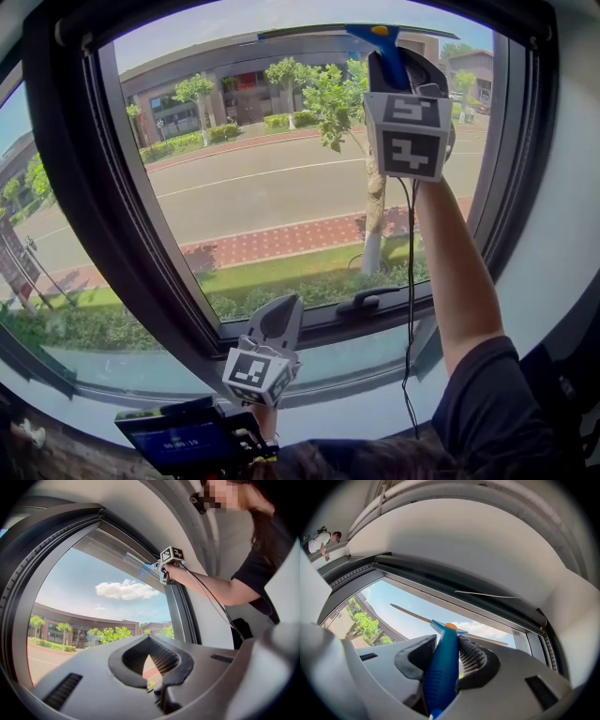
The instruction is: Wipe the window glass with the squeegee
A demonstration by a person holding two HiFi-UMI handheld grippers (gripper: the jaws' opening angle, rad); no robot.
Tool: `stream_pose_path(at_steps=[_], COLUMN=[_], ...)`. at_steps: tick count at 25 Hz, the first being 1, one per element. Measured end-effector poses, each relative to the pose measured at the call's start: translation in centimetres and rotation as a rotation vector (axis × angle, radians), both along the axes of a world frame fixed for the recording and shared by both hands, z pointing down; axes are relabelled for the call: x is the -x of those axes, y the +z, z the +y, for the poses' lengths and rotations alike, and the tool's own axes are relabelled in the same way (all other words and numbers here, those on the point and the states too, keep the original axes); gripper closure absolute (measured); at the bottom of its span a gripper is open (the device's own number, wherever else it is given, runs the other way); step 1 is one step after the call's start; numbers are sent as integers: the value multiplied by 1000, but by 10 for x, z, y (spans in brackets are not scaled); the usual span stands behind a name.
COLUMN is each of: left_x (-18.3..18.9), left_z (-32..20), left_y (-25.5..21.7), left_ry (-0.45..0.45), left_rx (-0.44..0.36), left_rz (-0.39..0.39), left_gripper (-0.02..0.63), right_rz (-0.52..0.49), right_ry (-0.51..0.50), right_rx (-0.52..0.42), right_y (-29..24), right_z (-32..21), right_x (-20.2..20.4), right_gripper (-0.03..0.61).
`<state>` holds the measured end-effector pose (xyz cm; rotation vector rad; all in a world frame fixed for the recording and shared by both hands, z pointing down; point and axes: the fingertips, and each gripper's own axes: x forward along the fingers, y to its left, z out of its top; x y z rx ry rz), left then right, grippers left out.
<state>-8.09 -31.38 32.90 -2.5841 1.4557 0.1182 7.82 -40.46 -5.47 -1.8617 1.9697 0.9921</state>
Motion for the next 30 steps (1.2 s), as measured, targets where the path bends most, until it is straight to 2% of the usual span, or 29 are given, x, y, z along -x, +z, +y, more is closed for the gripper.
stream_pose_path(at_steps=[8,30], left_x=[0,-2], left_z=[1,3], left_y=[0,1], left_ry=[-13,31], left_rx=[-2,-10], left_rz=[-4,-23], left_gripper=[612,612], right_rz=[1,31], right_ry=[-5,5], right_rx=[24,77], right_y=[24,113], right_z=[2,6], right_x=[1,3], right_gripper=[437,437])
